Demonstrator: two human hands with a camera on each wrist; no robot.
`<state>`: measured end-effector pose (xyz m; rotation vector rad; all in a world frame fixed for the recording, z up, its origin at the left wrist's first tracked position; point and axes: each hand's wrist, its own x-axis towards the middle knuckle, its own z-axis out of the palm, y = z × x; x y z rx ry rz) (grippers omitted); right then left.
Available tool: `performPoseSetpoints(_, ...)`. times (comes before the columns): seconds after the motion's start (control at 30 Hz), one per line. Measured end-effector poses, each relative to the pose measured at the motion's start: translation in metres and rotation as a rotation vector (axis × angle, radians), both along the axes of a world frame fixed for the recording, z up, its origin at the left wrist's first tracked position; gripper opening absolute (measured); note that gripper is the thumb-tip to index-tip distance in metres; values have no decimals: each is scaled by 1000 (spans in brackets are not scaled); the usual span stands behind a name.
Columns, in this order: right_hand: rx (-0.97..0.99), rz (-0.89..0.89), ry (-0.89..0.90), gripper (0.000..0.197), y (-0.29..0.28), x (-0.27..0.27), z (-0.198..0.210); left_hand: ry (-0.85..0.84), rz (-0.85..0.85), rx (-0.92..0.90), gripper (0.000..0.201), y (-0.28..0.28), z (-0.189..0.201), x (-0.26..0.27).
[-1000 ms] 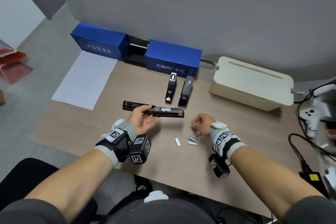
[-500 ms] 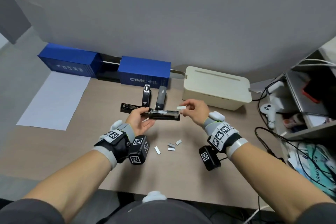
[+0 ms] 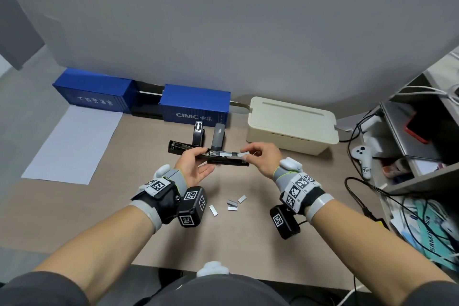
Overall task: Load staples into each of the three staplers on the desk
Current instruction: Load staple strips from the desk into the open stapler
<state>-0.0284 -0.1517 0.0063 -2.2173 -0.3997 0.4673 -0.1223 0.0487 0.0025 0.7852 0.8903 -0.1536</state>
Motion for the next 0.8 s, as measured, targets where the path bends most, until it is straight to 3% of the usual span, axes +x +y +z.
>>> performPoseSetpoints(0.33, -17, 52, 17, 24, 2, -4, -6, 2, 6, -32, 4, -1, 0, -3)
performPoseSetpoints(0.47, -70, 57, 77, 43, 0, -2, -8, -17, -3, -60, 6, -5, 3, -1)
performPoseSetpoints(0.57, -16, 25, 202, 29, -4, -3, -10, -41, -63, -32, 12, -9, 4, 3)
performPoseSetpoints(0.8, 96, -45, 261, 21, -6, 1, -2, -174, -292, 377, 24, -18, 7, 15)
